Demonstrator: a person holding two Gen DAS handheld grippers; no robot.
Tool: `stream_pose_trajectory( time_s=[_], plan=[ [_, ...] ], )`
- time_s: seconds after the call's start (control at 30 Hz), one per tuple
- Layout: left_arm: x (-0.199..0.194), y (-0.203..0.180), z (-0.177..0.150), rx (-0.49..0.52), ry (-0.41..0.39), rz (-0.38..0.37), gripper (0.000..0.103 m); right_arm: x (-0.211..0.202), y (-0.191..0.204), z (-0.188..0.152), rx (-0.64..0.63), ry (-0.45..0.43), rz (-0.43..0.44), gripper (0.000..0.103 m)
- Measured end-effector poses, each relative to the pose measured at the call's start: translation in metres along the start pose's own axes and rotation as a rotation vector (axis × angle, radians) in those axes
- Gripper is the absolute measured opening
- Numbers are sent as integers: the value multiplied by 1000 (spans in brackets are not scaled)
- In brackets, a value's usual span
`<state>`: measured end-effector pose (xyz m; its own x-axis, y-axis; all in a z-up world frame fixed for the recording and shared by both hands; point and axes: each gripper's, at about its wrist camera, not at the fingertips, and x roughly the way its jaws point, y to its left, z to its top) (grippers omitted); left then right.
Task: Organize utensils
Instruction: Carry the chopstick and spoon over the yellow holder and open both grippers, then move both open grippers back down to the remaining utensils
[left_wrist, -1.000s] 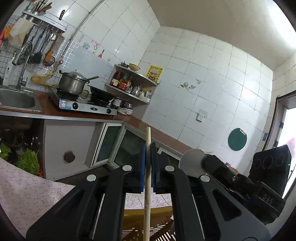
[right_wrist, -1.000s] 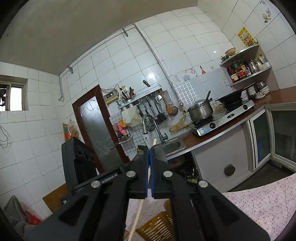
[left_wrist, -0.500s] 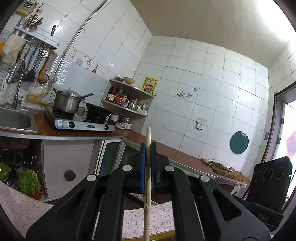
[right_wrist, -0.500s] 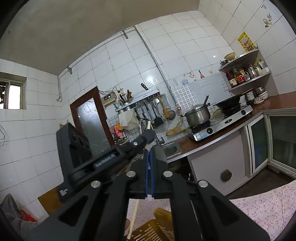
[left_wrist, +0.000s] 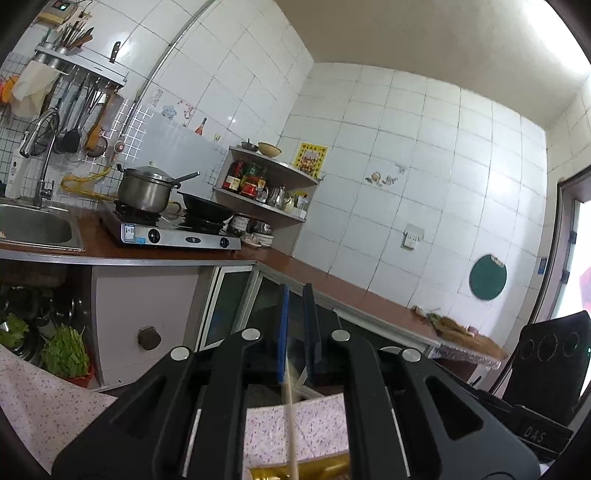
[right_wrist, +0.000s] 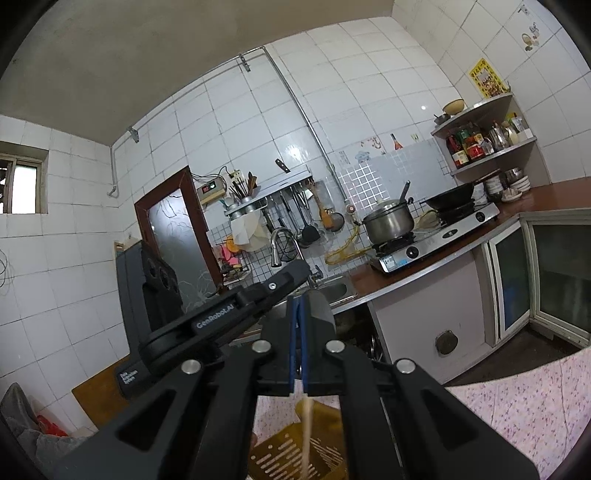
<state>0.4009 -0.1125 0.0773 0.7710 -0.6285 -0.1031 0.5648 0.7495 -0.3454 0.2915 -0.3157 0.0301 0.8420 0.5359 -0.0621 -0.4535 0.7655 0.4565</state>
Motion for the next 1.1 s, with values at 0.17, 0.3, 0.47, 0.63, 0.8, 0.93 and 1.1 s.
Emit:
stream_pose_trajectory(
  time_s=[0.17, 0.3, 0.47, 0.63, 0.8, 0.93, 1.1],
  plan=[
    [-10, -1, -10, 18, 20, 3, 6, -9, -5, -6, 35, -11, 16, 4],
    [-18, -2, -14, 17, 30, 9, 6, -15, -7, -7, 62, -25, 9, 6],
    [-32, -5, -14, 24, 33, 30, 8, -25, -3, -4, 55, -32, -26, 6],
    [-65, -12, -18, 38, 42, 90, 11, -42, 18, 2, -61, -26, -270, 14],
    [-118, -23, -31, 88, 51, 216, 21, -85, 47, -2, -214, -21, -523, 62],
    [-173, -29, -58, 130, 101, 348, 37, -143, 54, -11, -263, 47, -641, 62],
    [-247, -29, -123, 80, 228, 461, 46, -224, 33, -46, -106, 193, -740, 62]
  ],
)
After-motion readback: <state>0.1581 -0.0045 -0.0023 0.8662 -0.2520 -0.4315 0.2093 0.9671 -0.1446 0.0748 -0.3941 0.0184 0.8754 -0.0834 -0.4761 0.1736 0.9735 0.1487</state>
